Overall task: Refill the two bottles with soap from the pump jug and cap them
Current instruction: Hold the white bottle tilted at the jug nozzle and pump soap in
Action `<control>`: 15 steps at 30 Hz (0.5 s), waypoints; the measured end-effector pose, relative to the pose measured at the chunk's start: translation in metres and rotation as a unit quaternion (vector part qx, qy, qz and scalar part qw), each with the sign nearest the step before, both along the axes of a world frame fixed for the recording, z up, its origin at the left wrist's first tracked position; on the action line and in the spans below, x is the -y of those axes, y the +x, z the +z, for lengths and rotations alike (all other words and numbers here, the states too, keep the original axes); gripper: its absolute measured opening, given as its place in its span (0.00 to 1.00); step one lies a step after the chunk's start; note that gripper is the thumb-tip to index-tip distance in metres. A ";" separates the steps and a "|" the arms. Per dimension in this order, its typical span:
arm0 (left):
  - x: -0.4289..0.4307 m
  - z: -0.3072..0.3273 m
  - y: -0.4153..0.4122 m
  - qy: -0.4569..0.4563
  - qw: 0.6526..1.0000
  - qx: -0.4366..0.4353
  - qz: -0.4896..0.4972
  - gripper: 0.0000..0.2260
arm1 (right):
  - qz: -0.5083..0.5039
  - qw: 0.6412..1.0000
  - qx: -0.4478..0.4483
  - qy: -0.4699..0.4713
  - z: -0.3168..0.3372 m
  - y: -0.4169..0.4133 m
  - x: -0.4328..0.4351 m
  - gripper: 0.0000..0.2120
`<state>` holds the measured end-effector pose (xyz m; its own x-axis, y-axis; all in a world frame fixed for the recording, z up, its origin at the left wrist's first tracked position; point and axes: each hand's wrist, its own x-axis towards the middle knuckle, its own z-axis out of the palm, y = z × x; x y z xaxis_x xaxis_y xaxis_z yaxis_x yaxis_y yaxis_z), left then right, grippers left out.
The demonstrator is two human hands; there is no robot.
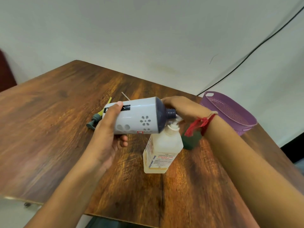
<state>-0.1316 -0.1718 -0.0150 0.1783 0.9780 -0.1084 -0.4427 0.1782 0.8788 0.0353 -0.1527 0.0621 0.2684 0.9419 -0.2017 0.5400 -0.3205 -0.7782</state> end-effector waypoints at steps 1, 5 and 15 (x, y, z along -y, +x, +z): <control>-0.001 0.000 0.000 0.003 1.000 0.003 0.001 0.12 | 0.012 1.000 0.025 0.007 0.002 0.000 -0.001 0.18; -0.004 -0.005 0.000 0.000 1.000 -0.003 0.011 0.12 | 0.032 0.999 -0.028 0.027 -0.012 -0.005 0.003 0.11; 0.002 -0.007 0.000 -0.008 0.999 0.039 -0.014 0.16 | 0.057 0.993 -0.041 0.092 -0.010 0.001 -0.001 0.13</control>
<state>-0.1312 -0.1736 -0.0223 0.2133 0.9709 -0.1091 -0.5051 0.2052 0.8383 0.0367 -0.1517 0.0517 0.1468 0.9884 -0.0396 0.4976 -0.1084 -0.8606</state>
